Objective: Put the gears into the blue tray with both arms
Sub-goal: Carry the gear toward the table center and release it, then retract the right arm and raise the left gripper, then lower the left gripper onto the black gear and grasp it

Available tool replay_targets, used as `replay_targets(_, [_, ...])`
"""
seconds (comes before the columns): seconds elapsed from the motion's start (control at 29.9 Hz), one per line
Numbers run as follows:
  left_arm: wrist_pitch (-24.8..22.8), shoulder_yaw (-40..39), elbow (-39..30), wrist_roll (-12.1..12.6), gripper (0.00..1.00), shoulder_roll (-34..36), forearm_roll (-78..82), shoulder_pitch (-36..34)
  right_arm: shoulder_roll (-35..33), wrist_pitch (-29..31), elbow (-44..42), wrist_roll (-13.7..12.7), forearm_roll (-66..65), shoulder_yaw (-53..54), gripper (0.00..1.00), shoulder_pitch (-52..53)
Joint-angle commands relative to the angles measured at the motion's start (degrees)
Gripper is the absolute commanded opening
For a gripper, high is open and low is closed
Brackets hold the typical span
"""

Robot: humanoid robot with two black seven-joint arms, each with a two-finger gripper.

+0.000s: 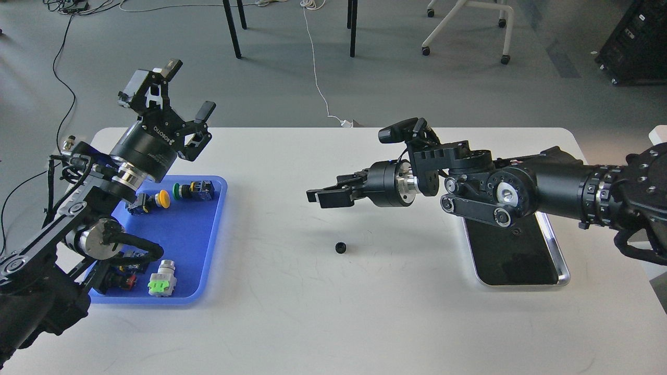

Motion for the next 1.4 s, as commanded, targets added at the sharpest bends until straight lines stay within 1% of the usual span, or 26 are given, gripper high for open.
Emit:
replay_targets(0.0, [-0.33,0.08,0.02,-0.28,0.98,0.17,0.1,-0.14,-3.94,0.5,0.35,0.01,6.33,16.15,0.98,-8.21])
replay_targets(0.1, [-0.42,-0.01,-0.07,-0.72,0.98,-0.01,1.24,-0.23,-5.7,0.94,0.35,0.01,10.03,28.99,0.98,-16.38])
replay_targets(0.17, [-0.42,-0.01,0.02,-2.21,0.98,-0.01,3.08,-0.32,-6.93,2.25,0.53,0.01,12.75,35.94,0.99,-21.31])
replay_targets(0.23, [-0.68,-0.01,-0.07,-3.88,0.98,-0.01,5.27,-0.5,-8.34,5.49,1.23,0.01,16.0,40.87,0.99,-25.27])
replay_targets(0.33, [-1.91,0.08,-0.07,-4.76,0.98,-0.1,8.44,-0.76,-12.29,11.29,2.11,0.01,22.59,45.71,0.99,-30.2])
replay_targets(0.4, [-4.01,0.08,-0.16,-5.11,0.98,-0.1,11.33,-0.94,-15.18,15.68,2.64,0.01,28.11,48.09,0.99,-33.01])
replay_targets(0.47, [-5.69,0.08,-0.86,-5.78,0.98,-0.1,15.37,-1.11,-17.56,20.16,2.64,0.01,33.74,49.59,0.99,-35.29])
replay_targets(0.57, [-7.54,0.42,-2.09,-5.78,0.98,-0.27,23.45,-1.37,-21.16,25.69,2.64,0.01,39.21,50.3,0.99,-37.76])
replay_targets(0.63, [-7.89,1.13,-3.23,-5.78,0.98,-0.45,31.09,-2.25,-23.19,25.69,2.64,0.01,40.71,50.47,0.99,-39.34])
replay_targets(0.74, [-7.89,4.37,-4.9,-5.78,0.98,-0.54,40.68,-4.01,-24.16,25.69,2.73,0.01,41.15,50.65,0.99,-41.54])
replay_targets(0.97, [-7.45,17.28,-4.82,-5.78,0.98,-0.36,58.87,-14.63,-25.74,25.69,2.73,0.01,41.24,52.41,0.99,-45.85])
replay_targets(1.14, [-6.49,24.68,-3.5,-5.78,0.98,-0.62,75.92,-20.97,-25.83,25.69,2.55,0.01,42.47,52.58,0.99,-47.43])
replay_targets(1.2, [-5.35,27.22,-1.22,-5.78,0.98,-1.24,83.3,-22.55,-25.92,25.69,2.55,0.01,42.47,52.67,0.99,-47.78])
replay_targets(1.27, [-4.47,30.38,0.89,-5.78,0.98,-3.25,89.37,-24.13,-25.92,25.69,2.55,0.01,42.47,52.67,0.99,-48.05])
replay_targets(1.37, [-3.33,34.78,3.44,-5.78,0.98,-5.45,93.99,-25.72,-25.83,25.69,2.55,0.01,42.47,52.67,0.99,-48.23])
